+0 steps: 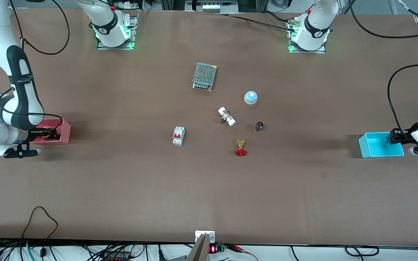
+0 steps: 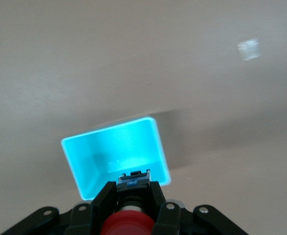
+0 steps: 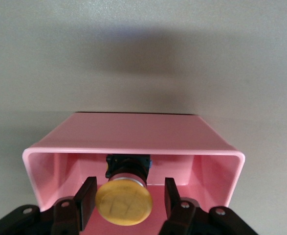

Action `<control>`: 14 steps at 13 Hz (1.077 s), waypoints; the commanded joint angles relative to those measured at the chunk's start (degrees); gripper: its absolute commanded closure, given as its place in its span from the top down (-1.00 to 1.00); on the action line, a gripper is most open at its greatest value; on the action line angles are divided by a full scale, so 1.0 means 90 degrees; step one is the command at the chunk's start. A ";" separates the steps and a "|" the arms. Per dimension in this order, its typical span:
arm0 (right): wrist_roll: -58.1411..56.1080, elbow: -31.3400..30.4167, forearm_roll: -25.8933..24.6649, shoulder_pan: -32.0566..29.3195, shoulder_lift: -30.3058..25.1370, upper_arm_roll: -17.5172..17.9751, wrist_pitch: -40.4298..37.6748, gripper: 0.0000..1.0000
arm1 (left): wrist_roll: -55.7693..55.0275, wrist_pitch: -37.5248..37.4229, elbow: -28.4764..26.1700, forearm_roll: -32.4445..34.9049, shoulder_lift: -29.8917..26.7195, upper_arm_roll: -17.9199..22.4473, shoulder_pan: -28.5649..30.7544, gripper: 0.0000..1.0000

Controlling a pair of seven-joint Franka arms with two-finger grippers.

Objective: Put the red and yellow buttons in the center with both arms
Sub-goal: 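Carry the red button toward the table middle with the left gripper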

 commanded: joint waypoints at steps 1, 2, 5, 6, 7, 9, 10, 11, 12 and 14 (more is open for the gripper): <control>-0.0030 0.0121 0.0001 -0.0018 0.0105 0.0042 0.0001 0.12 | -0.0832 -0.0642 0.0310 0.0096 0.0136 -0.0678 0.0009 -0.45; -0.0039 0.0121 0.0011 -0.0027 0.0115 0.0042 0.0010 0.09 | -0.1106 -0.0760 0.0301 0.0086 0.0165 -0.0932 0.0009 -0.45; -0.0020 0.0170 0.0011 -0.0017 0.0144 0.0042 0.0001 0.09 | -0.2355 -0.0712 0.0271 0.0125 0.0409 -0.1354 -0.0544 -0.45; -0.0010 0.0180 0.0021 -0.0017 0.0145 0.0052 0.0010 0.09 | -0.2707 -0.0673 0.0291 0.0135 0.0506 -0.1354 -0.0818 -0.46; -0.0010 0.0189 0.0021 -0.0017 0.0145 0.0052 0.0001 0.09 | -0.3117 -0.0537 0.0271 0.0135 0.0585 -0.1354 -0.1063 -0.46; -0.0010 0.0209 0.0021 -0.0017 0.0145 0.0052 0.0011 0.08 | -0.4005 -0.0409 0.0232 0.0135 0.0819 -0.1354 -0.1609 -0.46; -0.0020 0.0209 0.0011 -0.0017 0.0145 0.0062 0.0011 0.09 | -0.4464 -0.0351 0.0194 0.0135 0.0926 -0.1354 -0.1892 -0.46; -0.0020 0.0209 0.0011 -0.0008 0.0145 0.0062 0.0011 0.09 | -0.4778 -0.0099 0.0077 0.0135 0.0985 -0.1354 -0.2050 -0.46; -0.0030 0.0209 0.0011 -0.0017 0.0145 0.0062 0.0011 0.08 | -0.4945 0.0232 -0.0098 0.0135 0.1054 -0.1354 -0.2129 -0.46; -0.0049 0.0209 0.0001 -0.0017 0.0145 0.0062 0.0011 -0.07 | -0.5083 0.0906 -0.0459 0.0135 0.1161 -0.1354 -0.2120 -0.46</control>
